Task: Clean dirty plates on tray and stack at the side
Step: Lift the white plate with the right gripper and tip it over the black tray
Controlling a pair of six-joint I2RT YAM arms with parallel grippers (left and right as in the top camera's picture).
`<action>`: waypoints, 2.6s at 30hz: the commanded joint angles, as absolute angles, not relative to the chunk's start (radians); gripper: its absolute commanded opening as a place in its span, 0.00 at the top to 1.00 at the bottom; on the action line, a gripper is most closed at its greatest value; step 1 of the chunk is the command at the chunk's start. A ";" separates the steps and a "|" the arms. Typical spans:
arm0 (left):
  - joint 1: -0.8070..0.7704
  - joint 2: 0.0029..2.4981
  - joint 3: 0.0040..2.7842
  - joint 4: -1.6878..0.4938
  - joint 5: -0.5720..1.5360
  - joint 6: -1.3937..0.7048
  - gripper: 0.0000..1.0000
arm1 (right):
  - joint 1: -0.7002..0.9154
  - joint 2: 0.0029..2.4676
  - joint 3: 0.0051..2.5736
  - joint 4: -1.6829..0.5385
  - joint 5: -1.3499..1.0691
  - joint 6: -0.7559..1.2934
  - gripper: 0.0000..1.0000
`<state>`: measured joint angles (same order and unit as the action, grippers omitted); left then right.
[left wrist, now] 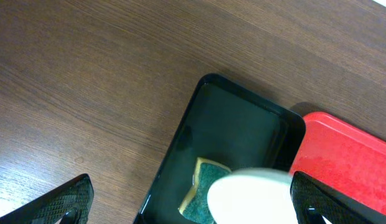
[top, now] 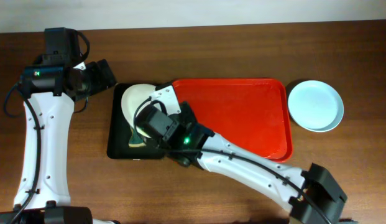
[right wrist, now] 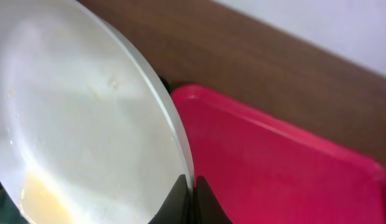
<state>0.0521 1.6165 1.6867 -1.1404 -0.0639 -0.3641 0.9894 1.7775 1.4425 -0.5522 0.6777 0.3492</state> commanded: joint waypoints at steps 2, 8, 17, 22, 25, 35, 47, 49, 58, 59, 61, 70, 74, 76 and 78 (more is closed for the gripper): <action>0.055 1.621 1.688 -1.139 -0.068 -0.377 0.01 | 1.053 1.732 1.472 -0.548 0.778 0.197 0.96; 0.055 1.621 1.689 -1.140 -0.068 -0.377 0.01 | 1.109 1.732 1.472 -0.529 0.906 0.066 0.96; 0.055 1.621 1.689 -1.139 -0.068 -0.377 0.01 | 1.149 1.732 1.472 -0.406 0.981 -0.187 0.96; 0.055 1.621 1.688 -1.140 -0.068 -0.377 0.01 | 1.175 1.732 1.472 -0.334 0.981 -0.398 0.96; 0.055 1.621 1.688 -1.139 -0.068 -0.377 0.01 | 1.199 1.732 1.472 -0.310 0.982 -0.498 0.96; 0.055 1.621 1.689 -1.139 -0.068 -0.377 0.01 | 1.237 1.732 1.472 -0.267 1.007 -0.570 0.96; 0.055 1.621 1.689 -1.139 -0.068 -0.377 0.01 | 1.237 1.732 1.472 -0.257 1.007 -0.570 0.96; 0.055 1.621 1.689 -1.139 -0.068 -0.377 0.01 | 1.237 1.732 1.472 -0.252 1.007 -0.570 0.96; 0.055 1.621 1.688 -1.139 -0.068 -0.377 0.01 | 1.231 1.736 1.472 -0.234 1.008 -0.570 0.96; 0.055 1.621 1.689 -1.139 -0.068 -0.377 0.01 | 1.219 1.736 1.472 -0.230 1.035 -0.569 0.96; 0.055 1.621 1.689 -1.139 -0.068 -0.377 0.01 | 1.201 1.736 1.472 -0.227 1.022 -0.519 0.96; 0.055 1.621 1.688 -1.139 -0.068 -0.377 0.01 | 1.190 1.738 1.472 -0.269 1.051 -0.287 0.96; 0.055 1.621 1.688 -1.139 -0.068 -0.377 0.01 | 1.175 1.738 1.472 -0.347 1.012 -0.029 0.96; 0.055 1.621 1.688 -1.139 -0.068 -0.377 0.01 | 1.154 1.738 1.472 -0.400 0.925 0.081 0.96; 0.055 1.621 1.689 -1.139 -0.068 -0.377 0.01 | 1.121 1.740 1.472 -0.458 0.812 0.195 0.96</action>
<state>0.0521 1.6165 1.6867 -1.1404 -0.0639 -0.3641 1.1698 1.7565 1.4521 -0.4126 0.9611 -0.0765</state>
